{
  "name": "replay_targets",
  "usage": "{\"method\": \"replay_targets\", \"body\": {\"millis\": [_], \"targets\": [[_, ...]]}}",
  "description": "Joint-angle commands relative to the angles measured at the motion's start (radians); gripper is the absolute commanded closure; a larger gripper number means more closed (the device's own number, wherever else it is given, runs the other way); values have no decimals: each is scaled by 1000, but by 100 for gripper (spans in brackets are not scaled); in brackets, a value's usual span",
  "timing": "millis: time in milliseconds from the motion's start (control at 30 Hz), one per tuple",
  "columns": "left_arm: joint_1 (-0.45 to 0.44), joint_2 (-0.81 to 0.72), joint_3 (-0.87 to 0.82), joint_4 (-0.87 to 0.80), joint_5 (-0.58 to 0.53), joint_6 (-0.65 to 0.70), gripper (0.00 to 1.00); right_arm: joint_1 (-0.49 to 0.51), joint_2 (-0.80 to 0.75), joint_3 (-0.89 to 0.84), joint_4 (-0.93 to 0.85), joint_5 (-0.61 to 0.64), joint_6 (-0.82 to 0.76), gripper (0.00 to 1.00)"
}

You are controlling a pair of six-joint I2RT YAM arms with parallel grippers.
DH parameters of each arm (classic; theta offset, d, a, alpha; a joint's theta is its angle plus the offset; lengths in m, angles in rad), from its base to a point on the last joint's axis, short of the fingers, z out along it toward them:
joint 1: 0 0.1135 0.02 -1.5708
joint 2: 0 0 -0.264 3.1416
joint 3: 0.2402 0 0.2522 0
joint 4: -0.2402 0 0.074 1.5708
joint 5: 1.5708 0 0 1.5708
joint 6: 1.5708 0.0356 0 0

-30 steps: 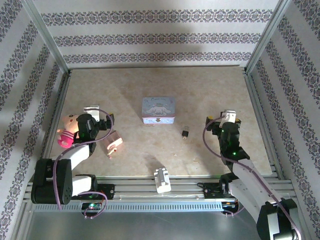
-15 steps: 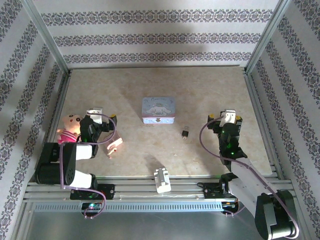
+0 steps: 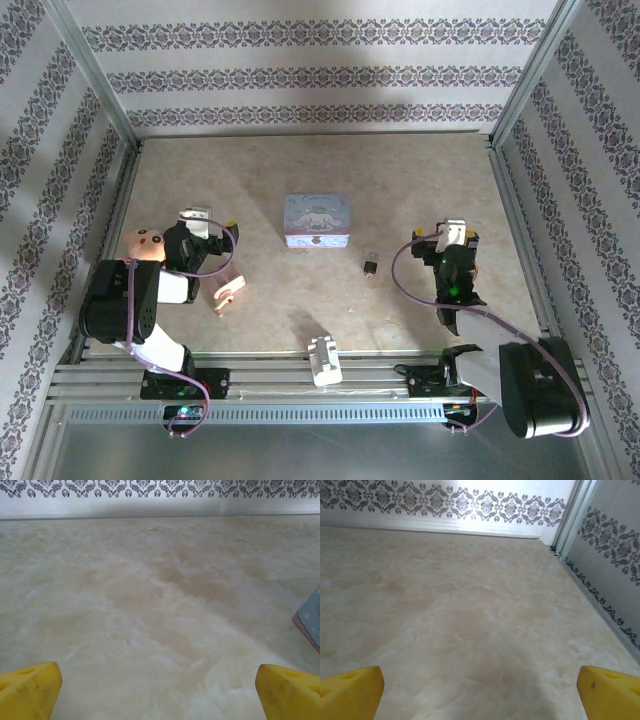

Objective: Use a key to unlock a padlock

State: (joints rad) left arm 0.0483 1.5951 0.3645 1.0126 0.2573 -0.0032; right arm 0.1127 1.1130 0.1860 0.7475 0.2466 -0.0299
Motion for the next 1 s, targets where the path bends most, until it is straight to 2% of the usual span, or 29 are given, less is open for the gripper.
{"method": "replay_targets", "body": {"millis": [0, 233, 333, 433, 567, 967], "targets": [[19, -1, 6, -30, -15, 0, 1, -15, 96, 10, 159, -39, 11, 2], [18, -1, 0, -17, -51, -14, 1, -23, 315, 65, 315, -64, 16, 2], [18, -2, -2, -13, -57, -15, 1, -25, 456, 64, 486, -64, 18, 2], [18, -2, -8, -3, -63, -18, 1, -40, 403, 92, 344, -45, 50, 2], [18, -1, 2, -21, -61, -14, 1, -79, 418, 143, 274, -20, 106, 2], [18, -1, 2, -19, -56, -12, 1, -73, 424, 149, 273, -33, 94, 2]]}}
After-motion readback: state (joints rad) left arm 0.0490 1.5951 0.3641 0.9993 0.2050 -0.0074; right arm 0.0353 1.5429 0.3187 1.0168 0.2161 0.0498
